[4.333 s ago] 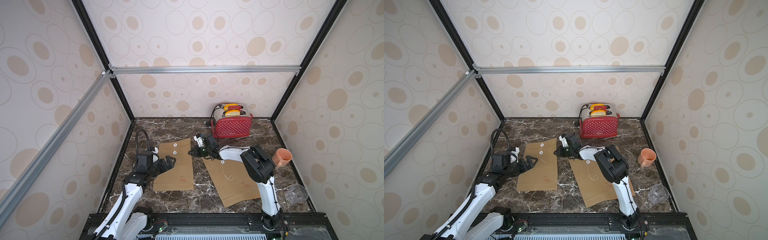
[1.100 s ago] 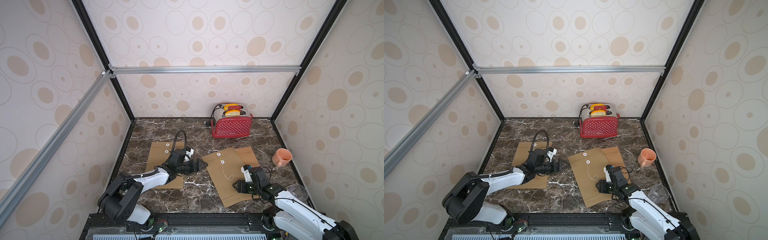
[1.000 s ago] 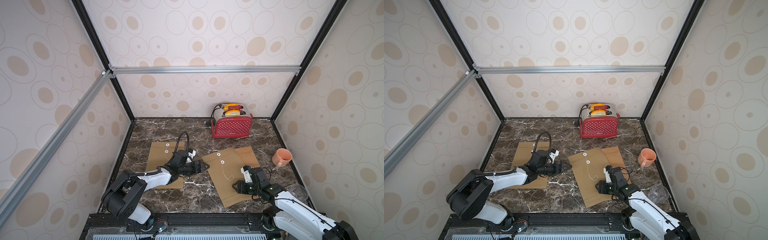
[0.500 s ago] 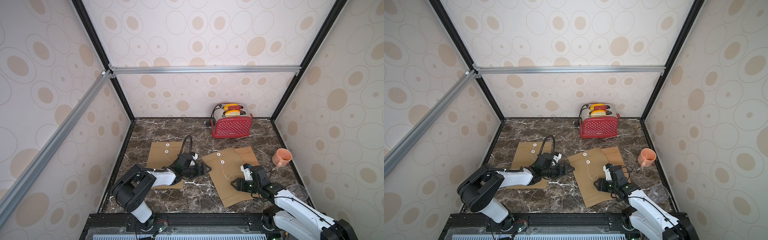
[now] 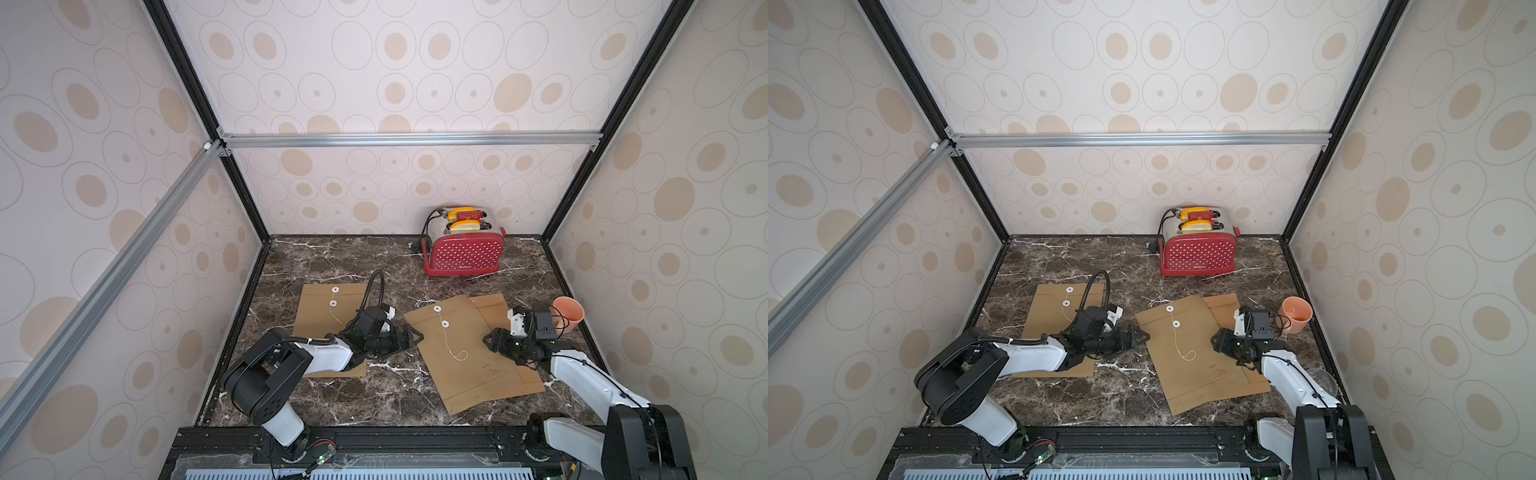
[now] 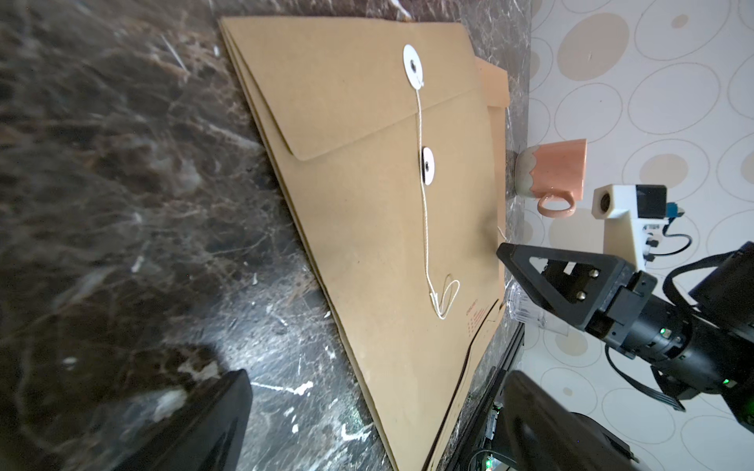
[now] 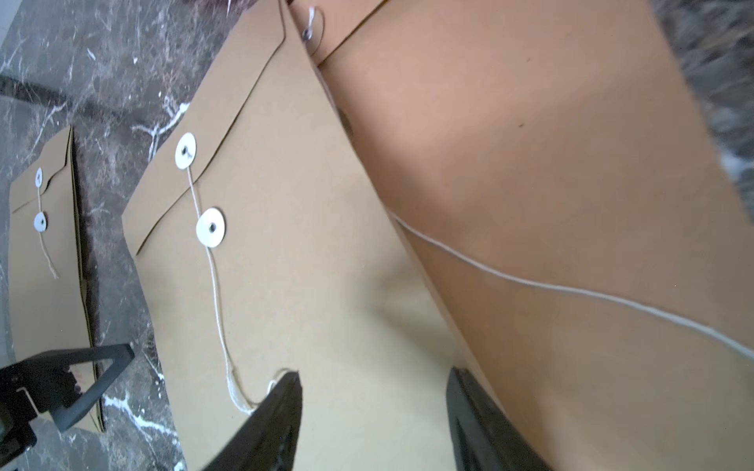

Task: Close the mouth of the file bag
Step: Pick up the file bag from the file bag.

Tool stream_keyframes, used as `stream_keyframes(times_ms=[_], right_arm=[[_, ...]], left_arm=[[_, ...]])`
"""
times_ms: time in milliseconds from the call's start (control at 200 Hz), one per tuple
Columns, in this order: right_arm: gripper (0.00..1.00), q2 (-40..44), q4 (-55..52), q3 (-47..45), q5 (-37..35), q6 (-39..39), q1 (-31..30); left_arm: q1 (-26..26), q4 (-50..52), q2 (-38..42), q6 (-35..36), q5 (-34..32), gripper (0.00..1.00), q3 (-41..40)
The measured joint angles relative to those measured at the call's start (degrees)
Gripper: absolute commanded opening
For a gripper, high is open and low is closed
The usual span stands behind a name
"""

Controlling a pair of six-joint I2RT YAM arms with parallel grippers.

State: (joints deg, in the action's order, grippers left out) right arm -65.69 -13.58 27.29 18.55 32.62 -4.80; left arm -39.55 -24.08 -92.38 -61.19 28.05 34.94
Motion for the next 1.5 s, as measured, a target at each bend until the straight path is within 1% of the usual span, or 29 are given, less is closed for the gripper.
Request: stream_keyframes(times_ms=[130, 265, 406, 621, 866, 952, 1027, 1097, 1142, 1187, 1262, 1322, 1367, 1432, 1467, 1497], right_arm=[[0.62, -3.4, 1.1, 0.6, 1.0, -0.8, 3.0], [0.6, -6.3, 2.3, 1.0, 3.1, -1.6, 3.6], [0.58, -5.9, 2.4, 0.9, 6.3, -1.6, 3.6], [0.57, -2.7, 2.1, -0.1, 9.9, -1.8, 3.6], [0.54, -4.7, 2.5, -1.0, 13.6, -1.6, 2.9], [0.54, -4.9, 2.5, -1.6, 14.3, -1.5, 1.9], [0.54, -4.9, 2.5, -1.8, 14.5, -1.5, 1.2], [0.54, -4.9, 2.7, -1.9, 14.6, -1.5, 1.0], [0.54, -4.9, 2.8, -2.0, 14.6, -1.6, 1.0], [0.54, -4.9, 2.9, -2.1, 14.6, -1.6, 1.0], [0.54, -5.2, 3.3, -2.2, 14.6, -1.6, 1.0], [0.54, -5.7, 3.8, -2.4, 14.6, -1.6, 1.0], [0.53, -5.9, 3.9, -2.6, 14.6, -1.6, 1.0], [0.53, -5.9, 4.0, -2.6, 14.5, -1.6, 1.0], [0.53, -5.9, 4.1, -2.6, 14.5, -1.6, 1.0], [0.53, -5.9, 4.1, -2.6, 14.4, -1.6, 1.0]], left_arm=[[-0.1, 0.0, -0.2, -0.1, -0.1, 0.97, 0.0], [-0.1, -0.1, -0.8, -0.1, -0.2, 0.97, 0.0], [-0.1, -0.4, -0.9, -0.2, -0.2, 0.97, 0.0], [-0.2, -3.2, -2.4, -1.0, 0.1, 0.94, 0.0], [-0.2, -8.3, -5.0, -2.7, 1.2, 0.9, 0.0], [-0.2, -8.6, -5.2, -3.0, 1.4, 0.87, 0.0], [-0.2, -8.8, -5.3, -3.3, 1.4, 0.81, -0.4], [-0.2, -9.1, -5.4, -3.7, 1.5, 0.69, -0.9], [-0.2, -9.3, -5.4, -3.7, 1.6, 0.68, -1.2], [-0.2, -9.4, -5.4, -3.8, 1.8, 0.64, -1.6], [-0.2, -9.7, -5.5, -4.1, 2.0, 0.53, -1.9], [-0.2, -9.9, -5.5, -4.0, 2.2, 0.5, -1.9], [-0.2, -10.2, -5.5, -4.0, 2.3, 0.44, -1.9], [-0.2, -10.6, -5.5, -4.1, 2.3, 0.31, -2.0], [-0.2, -10.8, -5.5, -4.2, 2.3, 0.29, -2.1], [-0.2, -11.0, -5.4, -4.0, 2.5, 0.25, -2.1]])
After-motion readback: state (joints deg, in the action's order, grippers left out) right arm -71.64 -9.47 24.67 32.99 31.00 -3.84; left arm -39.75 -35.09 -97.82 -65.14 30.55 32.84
